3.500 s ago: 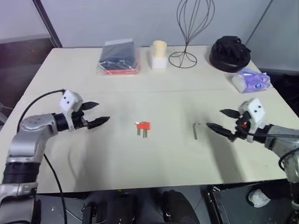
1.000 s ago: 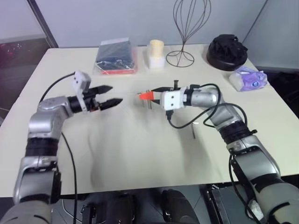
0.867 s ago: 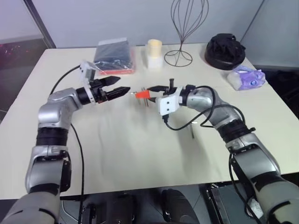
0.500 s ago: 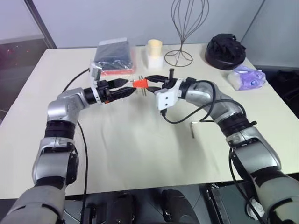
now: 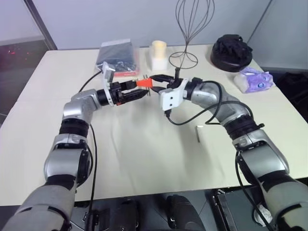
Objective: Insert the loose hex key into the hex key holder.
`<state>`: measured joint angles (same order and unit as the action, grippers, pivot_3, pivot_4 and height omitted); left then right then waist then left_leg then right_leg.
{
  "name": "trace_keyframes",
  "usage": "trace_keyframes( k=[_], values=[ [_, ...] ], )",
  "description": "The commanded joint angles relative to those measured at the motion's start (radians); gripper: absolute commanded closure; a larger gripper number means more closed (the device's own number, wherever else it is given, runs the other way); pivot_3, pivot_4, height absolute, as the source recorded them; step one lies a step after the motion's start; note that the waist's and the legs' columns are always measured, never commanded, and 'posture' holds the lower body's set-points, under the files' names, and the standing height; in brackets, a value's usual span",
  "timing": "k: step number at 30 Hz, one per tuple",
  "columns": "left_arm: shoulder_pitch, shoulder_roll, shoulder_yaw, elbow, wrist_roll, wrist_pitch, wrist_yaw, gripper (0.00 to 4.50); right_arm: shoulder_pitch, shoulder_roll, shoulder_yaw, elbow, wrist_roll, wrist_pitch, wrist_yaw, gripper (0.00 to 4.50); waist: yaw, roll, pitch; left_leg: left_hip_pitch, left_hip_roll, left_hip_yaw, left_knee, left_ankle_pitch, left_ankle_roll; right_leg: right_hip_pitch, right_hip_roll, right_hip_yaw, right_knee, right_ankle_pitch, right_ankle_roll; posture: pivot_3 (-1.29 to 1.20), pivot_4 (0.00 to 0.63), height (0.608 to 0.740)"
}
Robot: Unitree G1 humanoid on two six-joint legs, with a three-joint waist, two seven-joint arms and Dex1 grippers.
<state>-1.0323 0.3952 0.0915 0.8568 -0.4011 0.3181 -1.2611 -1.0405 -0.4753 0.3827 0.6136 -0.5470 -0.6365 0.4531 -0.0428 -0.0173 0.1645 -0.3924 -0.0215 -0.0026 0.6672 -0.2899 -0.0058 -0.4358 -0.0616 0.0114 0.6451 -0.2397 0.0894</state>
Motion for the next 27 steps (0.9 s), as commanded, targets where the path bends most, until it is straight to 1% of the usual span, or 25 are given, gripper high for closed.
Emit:
trace_keyframes(
  k=[1,3,14,17,19,20,21,22,27],
  values=[
    [-0.048,-0.011,0.021,0.029,0.002,-0.039,-0.005,0.54,-0.032,0.006,-0.024,-0.039,0.026,0.002,-0.011,3.45,0.001,0.0,0.0,0.0,0.0,0.0,0.0,0.0,0.0,0.0,0.0,0.0,0.0,0.0,0.0,0.0,0.15,0.74],
    [-0.058,-0.016,0.026,0.043,0.002,-0.046,-0.003,1.27,-0.028,0.007,-0.024,-0.046,0.028,0.004,-0.006,3.45,0.0,0.0,0.0,0.0,0.0,0.0,0.0,0.0,0.0,0.0,0.0,0.0,0.0,0.0,0.0,0.0,0.15,0.74],
    [-0.064,-0.023,0.03,0.057,0.003,-0.061,-0.011,1.27,-0.009,0.006,-0.019,-0.074,0.037,0.015,0.008,3.45,0.0,0.0,0.0,0.0,0.0,0.0,0.0,0.0,0.0,0.0,0.0,0.0,0.0,0.0,0.0,0.0,0.15,0.74],
    [-0.068,-0.026,0.036,0.061,0.001,-0.065,-0.008,2.11,-0.007,0.007,-0.017,-0.075,0.038,0.016,0.009,3.45,0.0,0.0,0.0,0.0,0.0,0.0,0.0,0.0,0.0,0.0,0.0,0.0,0.0,0.0,0.0,0.0,0.15,0.74],
    [-0.071,-0.027,0.039,0.059,0.001,-0.066,-0.006,3.16,-0.003,0.008,-0.015,-0.074,0.038,0.016,0.013,3.45,0.0,0.0,0.0,0.0,0.0,0.0,0.0,0.0,0.0,0.0,0.0,0.0,0.0,0.0,0.0,0.0,0.15,0.74],
    [-0.072,-0.027,0.041,0.058,0.0,-0.064,-0.007,3.75,0.001,0.007,-0.013,-0.073,0.038,0.015,0.016,3.45,0.001,0.0,0.0,0.0,0.0,0.0,0.0,0.0,0.0,0.0,0.0,0.0,0.0,0.0,0.0,0.0,0.15,0.74],
    [-0.073,-0.028,0.043,0.056,-0.002,-0.061,-0.01,4.2,0.004,0.006,-0.011,-0.074,0.038,0.015,0.018,3.45,0.001,0.0,0.0,0.0,0.0,0.0,0.0,0.0,0.0,0.0,0.0,0.0,0.0,0.0,0.0,0.0,0.15,0.74],
    [-0.074,-0.028,0.044,0.057,-0.002,-0.061,-0.012,4.46,0.007,0.006,-0.009,-0.074,0.039,0.015,0.022,3.45,0.0,0.0,0.0,0.0,0.0,0.0,0.0,0.0,0.0,0.0,0.0,0.0,0.0,0.0,0.0,0.0,0.15,0.74],
    [-0.074,-0.032,0.047,0.058,0.002,-0.065,-0.012,4.46,0.015,0.007,-0.006,-0.081,0.044,0.016,0.029,3.45,0.0,0.0,0.0,0.0,0.0,0.0,0.0,0.0,0.0,0.0,0.0,0.0,0.001,0.0,0.0,0.0,0.15,0.74]
  ],
)
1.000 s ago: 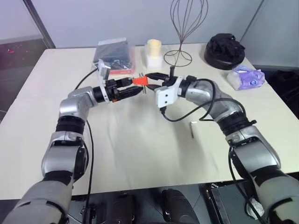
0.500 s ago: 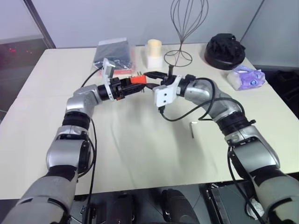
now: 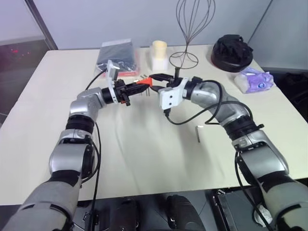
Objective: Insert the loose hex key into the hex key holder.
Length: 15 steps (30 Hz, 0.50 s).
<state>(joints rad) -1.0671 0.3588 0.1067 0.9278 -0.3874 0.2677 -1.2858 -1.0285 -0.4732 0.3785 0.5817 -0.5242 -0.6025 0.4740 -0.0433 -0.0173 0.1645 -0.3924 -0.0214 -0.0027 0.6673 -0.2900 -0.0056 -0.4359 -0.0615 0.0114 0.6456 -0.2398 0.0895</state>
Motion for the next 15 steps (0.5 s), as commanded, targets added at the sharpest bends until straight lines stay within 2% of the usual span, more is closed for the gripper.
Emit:
trace_keyframes(
  k=[1,7,9,10,13,14,15],
  values=[
    [-0.04,0.003,0.032,-0.013,-0.011,-0.015,0.014,4.46,0.005,0.005,-0.002,-0.051,0.023,-0.018,0.011,3.45,0.0,0.0,0.0,0.0,0.0,0.0,0.0,0.0,0.0,0.0,0.0,0.0,0.0,0.0,0.0,0.0,0.15,0.74],
    [-0.041,0.005,0.033,-0.014,-0.002,-0.024,0.019,4.46,0.02,-0.003,0.003,-0.058,0.042,-0.023,0.05,3.45,0.001,0.0,0.0,0.0,0.0,0.0,0.0,0.0,0.0,0.0,0.0,0.0,0.0,0.0,0.0,0.0,0.15,0.74],
    [-0.042,0.011,0.037,-0.016,-0.002,-0.025,0.022,4.5,0.032,-0.01,0.002,-0.065,0.079,-0.011,0.105,2.39,0.001,0.0,0.0,0.0,0.0,0.0,0.0,0.0,0.0,0.0,0.0,0.0,0.0,0.0,0.0,0.0,0.15,0.74],
    [-0.041,0.015,0.039,-0.021,-0.004,-0.022,0.022,4.5,0.038,-0.019,0.003,-0.071,0.076,-0.008,0.113,2.02,0.0,0.0,0.0,0.0,0.0,0.0,0.0,-0.001,0.001,0.0,0.0,0.0,0.0,0.0,0.0,0.0,0.15,0.74],
    [-0.026,0.026,0.038,-0.055,-0.009,-0.007,0.017,4.5,0.064,-0.051,-0.005,-0.094,0.057,0.01,0.12,0.41,0.0,0.0,0.0,0.0,0.0,0.0,0.0,-0.001,0.001,0.0,0.0,0.0,0.0,0.0,0.0,0.0,0.15,0.74],
    [-0.011,0.032,0.035,-0.081,-0.012,0.004,0.011,4.5,0.081,-0.073,-0.012,-0.106,0.05,0.027,0.129,0.04,0.002,0.0,0.0,0.0,0.0,0.0,0.0,-0.001,0.001,0.0,0.0,0.0,0.0,0.0,0.0,0.0,0.15,0.74],
    [0.008,0.042,0.029,-0.115,-0.012,0.015,0.004,4.5,0.108,-0.101,-0.022,-0.122,0.05,0.053,0.148,0.04,0.004,0.0,0.0,0.0,0.0,0.0,0.0,-0.001,0.001,0.0,0.0,0.0,0.0,0.0,0.0,0.0,0.15,0.74]
  ],
)
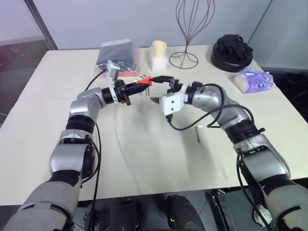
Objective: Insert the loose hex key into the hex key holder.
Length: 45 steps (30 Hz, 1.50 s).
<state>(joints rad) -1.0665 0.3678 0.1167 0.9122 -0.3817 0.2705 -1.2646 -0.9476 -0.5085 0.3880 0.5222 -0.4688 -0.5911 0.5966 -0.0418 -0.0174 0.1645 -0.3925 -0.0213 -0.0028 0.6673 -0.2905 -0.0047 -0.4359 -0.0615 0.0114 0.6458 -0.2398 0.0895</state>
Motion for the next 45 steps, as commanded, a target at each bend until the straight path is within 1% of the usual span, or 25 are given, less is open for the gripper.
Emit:
trace_keyframes(
  k=[1,2,4,6,7,8,9,10,12,14,16,20,23,25,27,30,38,39,41,43,45],
  values=[
    [0.021,0.039,0.014,-0.124,-0.018,0.022,-0.021,4.5,0.046,-0.084,-0.037,-0.076,-0.003,0.06,0.04,0.04,0.003,0.0,0.0,0.0,0.0,0.0,0.0,0.0,0.0,0.0,0.0,0.0,0.0,0.0,0.0,0.0,0.15,0.74],
    [0.045,0.05,0.002,-0.164,-0.01,0.021,-0.026,4.5,0.078,-0.098,-0.06,-0.105,0.031,0.113,0.064,0.04,0.004,0.0,0.0,0.0,0.0,0.0,0.0,0.0,0.0,0.0,0.0,0.0,0.0,0.0,0.0,0.0,0.15,0.74],
    [0.111,0.078,-0.03,-0.275,0.01,0.011,-0.036,4.5,0.158,-0.104,-0.144,-0.216,0.144,0.339,0.131,0.04,0.003,0.0,0.0,0.0,0.0,0.0,0.0,0.0,0.0,0.0,-0.001,0.0,0.0,0.0,0.0,0.0,0.15,0.74],
    [0.2,0.117,-0.059,-0.415,0.027,-0.001,-0.042,4.5,0.23,-0.069,-0.279,-0.43,0.336,0.884,0.229,0.04,0.003,0.0,0.0,0.0,0.0,0.0,0.0,0.0,0.0,0.0,0.0,0.001,0.0,0.0,0.0,0.0,0.15,0.74],
    [0.242,0.132,-0.071,-0.479,0.033,-0.008,-0.043,4.5,0.243,-0.045,-0.34,-0.519,0.412,1.145,0.246,0.04,0.0,0.0,0.0,0.0,0.001,0.0,0.0,0.0,0.0,0.0,-0.001,0.002,0.0,0.0,0.0,0.0,0.15,0.74],
    [0.281,0.144,-0.078,-0.539,0.032,-0.006,-0.041,4.5,0.248,-0.029,-0.387,-0.59,0.466,1.363,0.251,0.04,0.0,0.0,0.0,0.0,0.002,-0.001,0.0,0.0,0.0,0.0,-0.002,0.003,0.0,0.0,0.0,0.0,0.15,0.74],
    [0.315,0.148,-0.079,-0.597,0.02,0.013,-0.029,4.5,0.258,-0.039,-0.406,-0.649,0.504,1.526,0.263,0.04,0.003,0.0,0.0,0.0,0.002,-0.001,0.0,0.0,0.0,-0.001,-0.002,0.003,0.001,0.0,0.0,0.0,0.15,0.74],
    [0.342,0.149,-0.079,-0.643,0.01,0.03,-0.017,4.5,0.273,-0.058,-0.411,-0.698,0.527,1.641,0.274,0.04,0.008,0.0,0.0,0.0,0.002,-0.001,0.0,0.0,-0.001,-0.001,-0.002,0.003,0.001,0.0,0.0,0.0,0.15,0.74],
    [0.387,0.15,-0.085,-0.715,0.003,0.048,0.008,4.5,0.302,-0.089,-0.421,-0.774,0.564,1.804,0.266,0.04,0.023,0.001,0.0,0.0,0.002,-0.002,0.0,0.0,-0.001,-0.001,-0.002,0.003,0.0,0.0,-0.001,0.0,0.15,0.74],
    [0.431,0.146,-0.094,-0.782,0.002,0.059,0.036,4.5,0.339,-0.115,-0.432,-0.835,0.591,1.925,0.239,0.04,0.033,0.001,0.0,0.001,0.002,-0.002,0.0,0.0,-0.001,-0.001,-0.003,0.003,-0.001,0.0,-0.001,0.0,0.15,0.74],
    [0.459,0.136,-0.096,-0.827,-0.012,0.082,0.061,4.5,0.35,-0.113,-0.452,-0.873,0.617,2.025,0.208,0.04,0.035,0.001,0.0,0.0,0.001,-0.002,0.0,0.0,0.0,0.0,-0.003,0.003,-0.002,0.0,-0.001,0.0,0.15,0.74],
    [0.486,0.119,-0.109,-0.865,-0.023,0.095,0.093,4.5,0.365,-0.086,-0.477,-0.922,0.658,2.149,0.143,0.04,0.034,0.001,0.0,0.0,0.0,-0.002,0.0,0.0,0.0,0.0,-0.004,0.003,-0.003,0.0,-0.001,0.0,0.15,0.74],
    [0.488,0.108,-0.114,-0.871,-0.031,0.1,0.106,4.5,0.396,-0.069,-0.48,-0.949,0.675,2.185,0.092,0.04,0.031,0.001,0.0,0.0,0.001,-0.002,0.0,0.0,0.0,0.0,-0.003,0.003,-0.002,0.0,-0.001,0.0,0.15,0.74],
    [0.485,0.097,-0.118,-0.863,-0.03,0.093,0.116,4.5,0.41,-0.035,-0.506,-0.944,0.685,2.201,0.057,0.04,0.031,0.001,0.0,0.0,0.001,-0.002,0.0,0.0,0.0,0.0,-0.003,0.003,-0.002,0.0,-0.001,0.0,0.15,0.74],
    [0.48,0.089,-0.124,-0.857,-0.03,0.086,0.126,4.5,0.417,-0.002,-0.529,-0.928,0.693,2.206,0.021,0.04,0.031,0.001,0.0,0.0,0.001,-0.002,0.0,0.0,0.0,0.0,-0.002,0.003,-0.002,0.0,-0.001,0.0,0.15,0.74],
    [0.474,0.08,-0.13,-0.851,-0.033,0.082,0.136,4.5,0.419,0.037,-0.531,-0.903,0.694,2.205,-0.027,0.04,0.03,0.001,0.0,0.0,0.001,-0.002,0.0,0.0,0.0,0.0,-0.002,0.003,-0.002,0.0,-0.001,0.0,0.15,0.74],
    [0.482,0.066,-0.13,-0.855,-0.034,0.074,0.163,4.5,0.424,0.095,-0.49,-0.779,0.686,2.112,-0.132,0.04,0.029,0.0,-0.001,0.002,0.0,-0.002,0.0,0.0,0.0,0.002,-0.001,0.003,-0.003,0.0,-0.001,0.0,0.15,0.74],
    [0.488,0.065,-0.129,-0.861,-0.036,0.075,0.169,4.5,0.427,0.103,-0.492,-0.759,0.683,2.097,-0.145,0.27,0.028,-0.001,-0.001,0.002,0.0,-0.002,0.0,0.0,0.0,0.003,-0.001,0.002,-0.003,0.0,-0.001,0.0,0.15,0.74],
    [0.498,0.067,-0.124,-0.87,-0.039,0.078,0.177,4.5,0.433,0.114,-0.482,-0.714,0.67,2.053,-0.175,0.93,0.027,-0.002,-0.002,0.004,0.001,-0.002,0.0,0.0,0.0,0.005,0.0,0.002,-0.003,0.0,-0.001,0.0,0.15,0.74],
    [0.505,0.068,-0.118,-0.877,-0.043,0.083,0.189,4.5,0.436,0.12,-0.467,-0.682,0.671,2.025,-0.189,2.01,0.025,-0.002,-0.002,0.006,0.001,-0.002,0.0,0.0,0.0,0.007,0.0,0.002,-0.005,0.0,-0.001,0.0,0.15,0.74],
    [0.509,0.071,-0.115,-0.883,-0.046,0.086,0.199,4.5,0.441,0.124,-0.45,-0.665,0.674,2.005,-0.2,3.17,0.024,-0.003,-0.002,0.007,0.001,-0.002,0.0,0.0,0.0,0.008,0.0,0.002,-0.005,0.0,-0.001,0.0,0.15,0.74]
  ],
)
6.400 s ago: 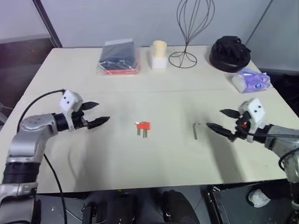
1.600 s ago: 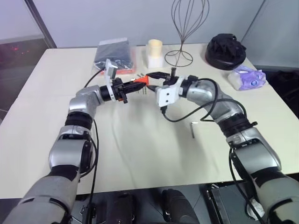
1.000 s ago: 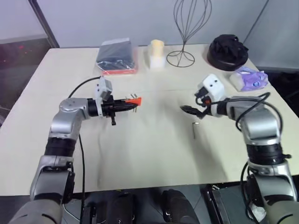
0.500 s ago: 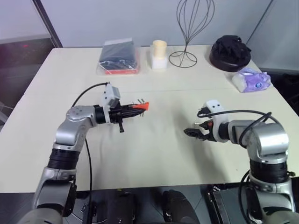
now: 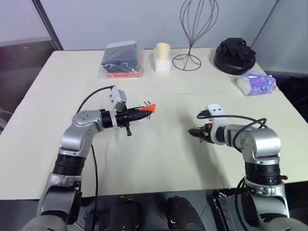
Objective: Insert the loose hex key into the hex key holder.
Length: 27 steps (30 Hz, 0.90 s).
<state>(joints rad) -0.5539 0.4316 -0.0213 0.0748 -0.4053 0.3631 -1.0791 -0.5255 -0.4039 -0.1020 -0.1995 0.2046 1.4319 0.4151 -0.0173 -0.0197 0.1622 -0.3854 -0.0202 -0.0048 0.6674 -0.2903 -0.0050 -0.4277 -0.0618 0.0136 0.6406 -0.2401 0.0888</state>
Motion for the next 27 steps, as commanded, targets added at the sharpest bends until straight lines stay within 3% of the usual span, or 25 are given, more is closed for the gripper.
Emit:
trace_keyframes(
  k=[1,2,3,9,13,18,23,27],
  values=[
    [-0.001,0.009,0.024,-0.048,-0.024,-0.006,0.016,4.5,0.022,0.021,0.047,0.061,0.001,-0.022,-0.023,3.63,-0.001,-0.001,0.0,0.001,0.0,0.0,0.0,0.0,0.0,0.001,0.0,0.0,0.0,0.0,0.0,0.0,0.15,0.74],
    [0.001,0.011,0.026,-0.049,-0.024,-0.006,0.019,4.5,0.03,0.02,0.056,0.062,0.0,-0.03,-0.027,4.23,-0.002,-0.001,0.0,0.001,0.0,0.0,0.0,0.0,0.0,0.001,0.0,0.0,0.0,0.0,0.0,0.0,0.15,0.74],
    [0.002,0.013,0.028,-0.05,-0.025,-0.006,0.021,4.5,0.038,0.018,0.064,0.061,0.001,-0.033,-0.031,4.47,-0.002,-0.001,-0.001,0.001,0.001,0.0,0.0,0.0,0.0,0.001,0.0,0.0,0.0,0.0,0.0,0.0,0.15,0.74],
    [-0.004,0.031,0.032,-0.035,-0.033,-0.005,0.021,4.5,0.059,0.023,0.082,0.02,0.019,-0.072,-0.03,4.47,-0.002,-0.003,-0.002,0.001,0.001,0.0,0.0,0.0,0.0,0.001,0.0,0.0,-0.001,0.0,0.0,0.0,0.15,0.74],
    [-0.053,0.045,0.038,0.034,-0.059,0.019,-0.014,4.5,-0.067,0.07,0.016,0.051,0.034,-0.303,-0.024,4.47,-0.007,-0.003,-0.002,0.001,0.001,0.0,0.0,0.0,0.0,0.001,0.0,0.0,-0.001,0.0,0.0,0.0,0.15,0.74],
    [-0.218,0.032,0.043,0.26,-0.098,0.067,-0.107,4.5,-0.294,0.191,-0.144,0.156,0.171,-0.595,0.015,4.47,0.0,0.004,0.003,-0.006,0.0,0.001,0.0,0.0,0.0,-0.008,0.003,0.0,0.004,0.0,0.0,0.0,0.15,0.74],
    [-0.39,-0.01,0.043,0.517,-0.063,0.002,-0.156,4.5,-0.412,0.302,-0.255,0.253,0.316,-0.72,-0.013,4.47,0.005,0.003,0.003,-0.006,-0.001,-0.002,-0.001,0.0,0.001,-0.006,0.001,-0.004,0.005,0.0,0.0,0.0,0.15,0.74],
    [-0.492,-0.045,0.048,0.684,-0.022,-0.079,-0.179,4.5,-0.443,0.368,-0.262,0.267,0.384,-0.775,-0.032,4.47,-0.001,0.004,0.003,-0.008,-0.003,0.001,-0.001,-0.002,0.003,-0.007,-0.002,-0.004,0.003,0.0,0.0,0.0,0.15,0.74]
  ],
)
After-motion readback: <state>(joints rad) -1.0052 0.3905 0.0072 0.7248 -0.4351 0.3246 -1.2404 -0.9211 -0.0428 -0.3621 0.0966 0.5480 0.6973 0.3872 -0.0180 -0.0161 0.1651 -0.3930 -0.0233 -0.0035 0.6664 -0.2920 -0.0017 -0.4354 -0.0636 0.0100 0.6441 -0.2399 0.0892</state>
